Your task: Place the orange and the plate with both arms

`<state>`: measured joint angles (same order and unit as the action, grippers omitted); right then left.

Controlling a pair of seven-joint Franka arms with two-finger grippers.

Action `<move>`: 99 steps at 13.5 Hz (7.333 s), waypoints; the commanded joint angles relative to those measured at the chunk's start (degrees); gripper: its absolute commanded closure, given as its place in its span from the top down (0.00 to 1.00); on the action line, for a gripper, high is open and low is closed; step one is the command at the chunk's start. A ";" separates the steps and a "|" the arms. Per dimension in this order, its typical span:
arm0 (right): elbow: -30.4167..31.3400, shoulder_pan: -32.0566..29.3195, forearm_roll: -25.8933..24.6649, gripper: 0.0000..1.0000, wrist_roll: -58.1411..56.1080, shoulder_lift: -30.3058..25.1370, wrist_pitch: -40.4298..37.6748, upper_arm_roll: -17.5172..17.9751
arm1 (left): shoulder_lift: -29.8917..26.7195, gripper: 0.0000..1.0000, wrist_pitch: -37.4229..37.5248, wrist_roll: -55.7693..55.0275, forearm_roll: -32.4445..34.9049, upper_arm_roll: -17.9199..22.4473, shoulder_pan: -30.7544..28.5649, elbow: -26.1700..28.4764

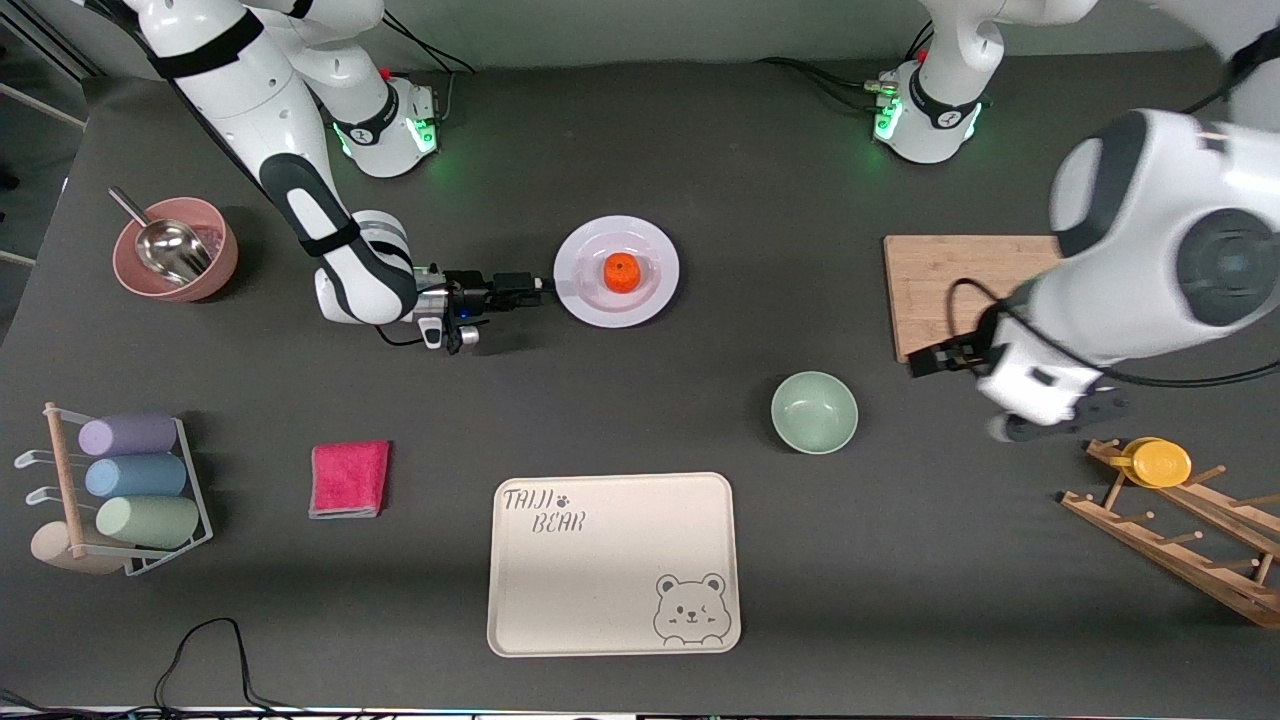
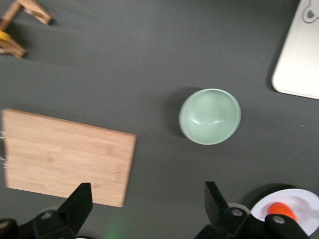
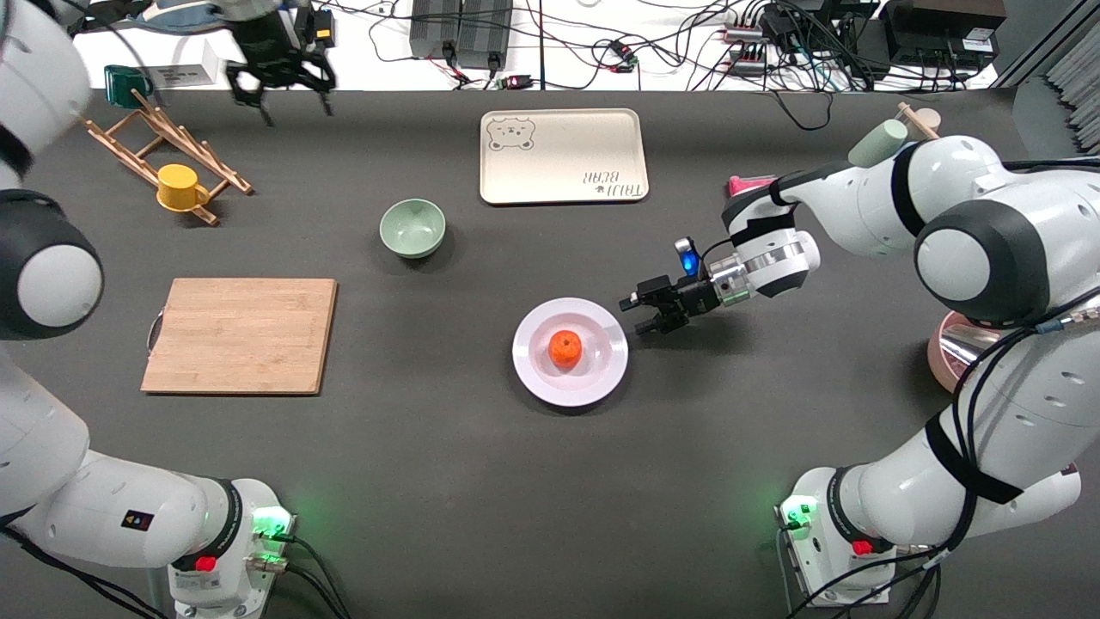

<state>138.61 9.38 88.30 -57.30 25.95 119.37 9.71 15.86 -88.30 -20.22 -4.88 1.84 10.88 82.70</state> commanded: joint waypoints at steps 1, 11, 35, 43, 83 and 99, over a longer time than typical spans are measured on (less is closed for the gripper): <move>-0.10 -0.32 2.40 1.00 -1.68 0.24 1.56 1.62 | -4.07 1.00 3.48 8.07 4.50 0.09 -4.45 1.41; 0.08 -0.32 5.91 0.92 -1.76 0.42 5.78 5.31 | -22.18 1.00 1.64 12.75 11.30 -2.13 -11.16 15.12; -3.07 -2.43 10.40 0.00 -8.62 -2.83 6.22 6.11 | -17.71 1.00 1.47 17.32 10.51 -2.63 -11.14 18.20; -17.13 -3.48 5.84 0.00 2.61 0.94 6.13 6.11 | -16.74 1.00 1.47 17.23 10.51 -2.63 -10.35 17.58; -82.89 -3.14 -40.55 1.00 30.74 41.03 9.22 5.14 | -16.21 1.00 1.64 16.53 10.42 -2.81 -9.56 17.58; -69.83 -4.27 -82.41 1.00 44.71 1.16 -31.83 -7.69 | -16.21 1.00 1.56 16.53 10.42 -2.81 -9.47 17.58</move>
<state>58.30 5.25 8.44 -15.52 36.23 87.92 2.55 -0.78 -87.10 -3.65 5.75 -1.36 0.75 101.37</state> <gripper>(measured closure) 0.000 0.000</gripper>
